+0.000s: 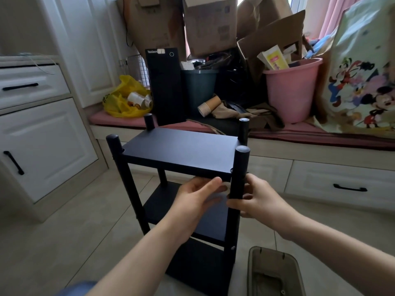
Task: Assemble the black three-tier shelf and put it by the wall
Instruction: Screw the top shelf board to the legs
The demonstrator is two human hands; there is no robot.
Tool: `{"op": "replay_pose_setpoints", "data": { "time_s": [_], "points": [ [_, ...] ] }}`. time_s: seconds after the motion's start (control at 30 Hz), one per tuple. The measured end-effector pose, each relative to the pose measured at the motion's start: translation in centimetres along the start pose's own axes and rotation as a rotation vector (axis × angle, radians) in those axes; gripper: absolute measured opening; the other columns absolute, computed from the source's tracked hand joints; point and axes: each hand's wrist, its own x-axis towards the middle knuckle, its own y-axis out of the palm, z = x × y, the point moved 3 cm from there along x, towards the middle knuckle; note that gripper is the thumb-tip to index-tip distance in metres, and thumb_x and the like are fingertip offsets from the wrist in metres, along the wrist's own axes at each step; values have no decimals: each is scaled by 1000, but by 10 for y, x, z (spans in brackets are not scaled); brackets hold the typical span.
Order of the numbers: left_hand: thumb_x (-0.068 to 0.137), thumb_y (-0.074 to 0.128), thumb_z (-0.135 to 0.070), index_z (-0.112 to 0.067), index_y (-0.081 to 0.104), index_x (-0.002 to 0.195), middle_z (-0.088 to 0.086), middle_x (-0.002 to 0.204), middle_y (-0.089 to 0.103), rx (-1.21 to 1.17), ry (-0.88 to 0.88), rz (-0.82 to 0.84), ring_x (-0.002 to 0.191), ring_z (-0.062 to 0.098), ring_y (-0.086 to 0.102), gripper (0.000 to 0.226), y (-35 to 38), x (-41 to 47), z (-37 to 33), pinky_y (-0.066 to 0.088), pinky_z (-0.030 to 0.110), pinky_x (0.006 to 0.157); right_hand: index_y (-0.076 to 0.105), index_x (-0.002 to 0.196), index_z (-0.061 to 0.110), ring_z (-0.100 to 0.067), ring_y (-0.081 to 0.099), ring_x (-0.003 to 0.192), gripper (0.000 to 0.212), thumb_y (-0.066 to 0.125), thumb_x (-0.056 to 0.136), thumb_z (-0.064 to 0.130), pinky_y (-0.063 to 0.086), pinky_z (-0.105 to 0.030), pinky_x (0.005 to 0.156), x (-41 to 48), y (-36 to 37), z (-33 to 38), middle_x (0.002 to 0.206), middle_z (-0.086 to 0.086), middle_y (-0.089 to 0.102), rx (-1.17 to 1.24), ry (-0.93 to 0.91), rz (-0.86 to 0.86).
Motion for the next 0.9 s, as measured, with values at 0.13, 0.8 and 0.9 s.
{"op": "replay_pose_setpoints", "data": {
  "time_s": [0.13, 0.8, 0.9],
  "points": [
    [89, 65, -28, 5, 63, 126, 21, 123, 70, -103, 22, 77, 117, 35, 67, 49, 13, 6, -5, 54, 40, 101, 61, 106, 27, -4, 67, 92, 34, 79, 79, 19, 56, -28, 86, -3, -16, 13, 100, 10, 70, -105, -39, 20],
    [90, 62, -29, -3, 73, 112, 21, 115, 73, -68, 99, 108, 108, 33, 71, 36, 20, 7, -13, 56, 36, 92, 62, 75, 32, -2, 67, 74, 20, 77, 84, 22, 55, -25, 74, -10, -25, 20, 76, 9, 71, -281, -235, -126],
    [88, 62, -29, -3, 72, 113, 21, 118, 72, -55, 73, 120, 113, 33, 69, 38, 21, 5, -13, 56, 38, 97, 69, 74, 27, -2, 68, 74, 14, 82, 77, 25, 55, -24, 73, -6, -29, 21, 75, 9, 72, -232, -191, -109]
  ]
}}
